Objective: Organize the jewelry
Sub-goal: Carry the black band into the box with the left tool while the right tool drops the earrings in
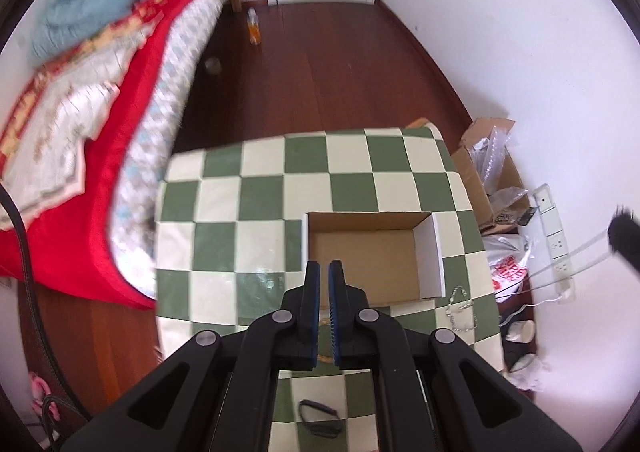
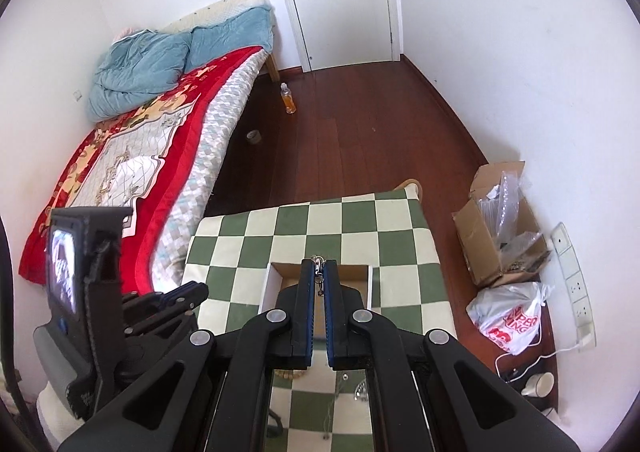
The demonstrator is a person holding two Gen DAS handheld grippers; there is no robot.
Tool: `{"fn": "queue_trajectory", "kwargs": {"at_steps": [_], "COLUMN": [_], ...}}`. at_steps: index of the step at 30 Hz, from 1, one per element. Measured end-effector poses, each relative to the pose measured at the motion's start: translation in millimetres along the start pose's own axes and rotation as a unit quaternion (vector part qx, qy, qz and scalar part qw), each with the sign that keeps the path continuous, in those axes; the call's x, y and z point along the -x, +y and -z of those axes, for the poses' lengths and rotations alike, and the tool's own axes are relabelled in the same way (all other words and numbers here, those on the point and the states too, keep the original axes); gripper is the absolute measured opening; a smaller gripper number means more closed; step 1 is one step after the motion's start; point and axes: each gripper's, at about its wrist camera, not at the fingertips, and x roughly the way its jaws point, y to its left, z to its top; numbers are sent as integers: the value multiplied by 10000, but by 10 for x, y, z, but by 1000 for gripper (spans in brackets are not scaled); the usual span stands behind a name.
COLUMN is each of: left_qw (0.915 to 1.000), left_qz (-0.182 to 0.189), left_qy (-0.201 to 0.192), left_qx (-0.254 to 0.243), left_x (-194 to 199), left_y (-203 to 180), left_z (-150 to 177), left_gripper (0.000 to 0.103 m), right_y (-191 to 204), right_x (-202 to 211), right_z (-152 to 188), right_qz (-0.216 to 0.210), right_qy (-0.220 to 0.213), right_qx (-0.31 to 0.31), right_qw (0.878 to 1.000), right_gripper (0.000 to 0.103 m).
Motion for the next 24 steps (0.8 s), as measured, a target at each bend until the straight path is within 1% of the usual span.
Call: {"fn": "queue_trajectory", "kwargs": {"at_steps": [4,7,9,12,14,17,19,20,21,22,23,24], "left_qw": [9971,9932,9915,9916,9925,9922,9925,9916,9903,9895,9877,9860], "left_qz": [378,603,615,419,207,-56,-244,-373,-493,-528,-524,-489], "left_qy": [520,710,791,826,722,773,809,885,968,1039,1170,1253], "left_qx": [406,703,827,901,964,978,889,871,868,855,893,988], "left_x": [-460,-658,-780,-908,-901,-854,-801,-799,-809,-823,-854,-875], "left_y": [159,268,327,396,470,587,634,648,654,652,655,654], "left_z": [-95,-61,-26,42,163,486,831,1012,1177,1303,1502,1611], "left_gripper": [2,2,2,2,2,6,8,11,24,46,55,64], "right_y": [35,43,51,65,56,28,10,-10,-30,-62,-82,-108], "right_x": [-374,-672,-886,-1231,-1449,-1691,-1819,-1850,-1888,-1928,-1933,-1949], "right_z": [55,154,228,340,414,529,612,623,655,695,721,758], "right_qz": [11,-38,-95,-45,10,98,174,178,181,194,206,219], "right_qy": [202,391,533,735,889,1100,1216,1257,1313,1361,1369,1375], "right_qx": [-35,-96,-147,-136,-130,-56,51,60,67,78,85,76], "right_qw": [9998,9992,9984,9972,9960,9939,9924,9919,9912,9905,9903,9902], "right_gripper": [4,4,4,4,4,4,4,4,4,4,4,4]}}
